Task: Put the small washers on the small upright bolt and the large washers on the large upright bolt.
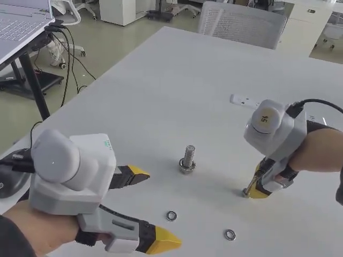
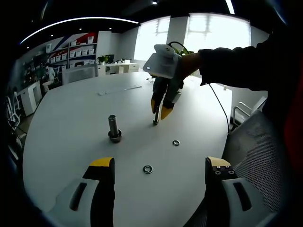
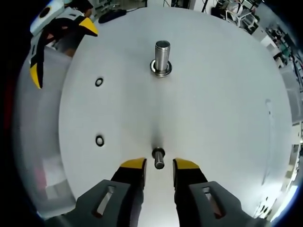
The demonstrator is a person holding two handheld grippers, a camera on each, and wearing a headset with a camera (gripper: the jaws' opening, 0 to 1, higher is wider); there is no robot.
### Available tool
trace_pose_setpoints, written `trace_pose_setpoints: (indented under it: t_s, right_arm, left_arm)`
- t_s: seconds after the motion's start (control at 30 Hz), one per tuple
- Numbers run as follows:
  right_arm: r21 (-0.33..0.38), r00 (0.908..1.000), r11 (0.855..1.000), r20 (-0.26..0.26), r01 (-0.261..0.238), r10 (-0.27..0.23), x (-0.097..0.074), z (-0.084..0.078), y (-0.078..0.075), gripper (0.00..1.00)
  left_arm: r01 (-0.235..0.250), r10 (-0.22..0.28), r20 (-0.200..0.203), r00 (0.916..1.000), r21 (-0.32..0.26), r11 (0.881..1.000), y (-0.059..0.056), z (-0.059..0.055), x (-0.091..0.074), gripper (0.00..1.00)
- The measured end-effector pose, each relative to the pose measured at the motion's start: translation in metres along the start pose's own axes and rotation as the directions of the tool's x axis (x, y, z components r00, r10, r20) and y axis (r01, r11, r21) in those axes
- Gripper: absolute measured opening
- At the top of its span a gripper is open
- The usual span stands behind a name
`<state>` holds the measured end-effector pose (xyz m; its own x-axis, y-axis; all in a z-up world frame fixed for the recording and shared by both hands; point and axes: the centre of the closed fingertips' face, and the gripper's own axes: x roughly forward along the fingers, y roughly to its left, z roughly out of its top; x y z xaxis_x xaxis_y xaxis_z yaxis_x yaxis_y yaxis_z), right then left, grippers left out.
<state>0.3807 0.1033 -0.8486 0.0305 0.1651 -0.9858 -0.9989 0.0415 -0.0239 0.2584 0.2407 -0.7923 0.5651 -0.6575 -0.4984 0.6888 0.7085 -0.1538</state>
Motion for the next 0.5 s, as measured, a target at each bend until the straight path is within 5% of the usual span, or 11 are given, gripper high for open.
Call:
trace_pose_setpoints:
  t_s: [0.5]
  right_arm:
    - [0.025,0.9992,0.999,0.035,0.021,-0.022,-0.015,-0.007,0.006,0.27]
  left_arm:
    - [0.008,-0.008,-0.001,1.0,0.007,1.0,-0.001,0.003,0.002,0.78]
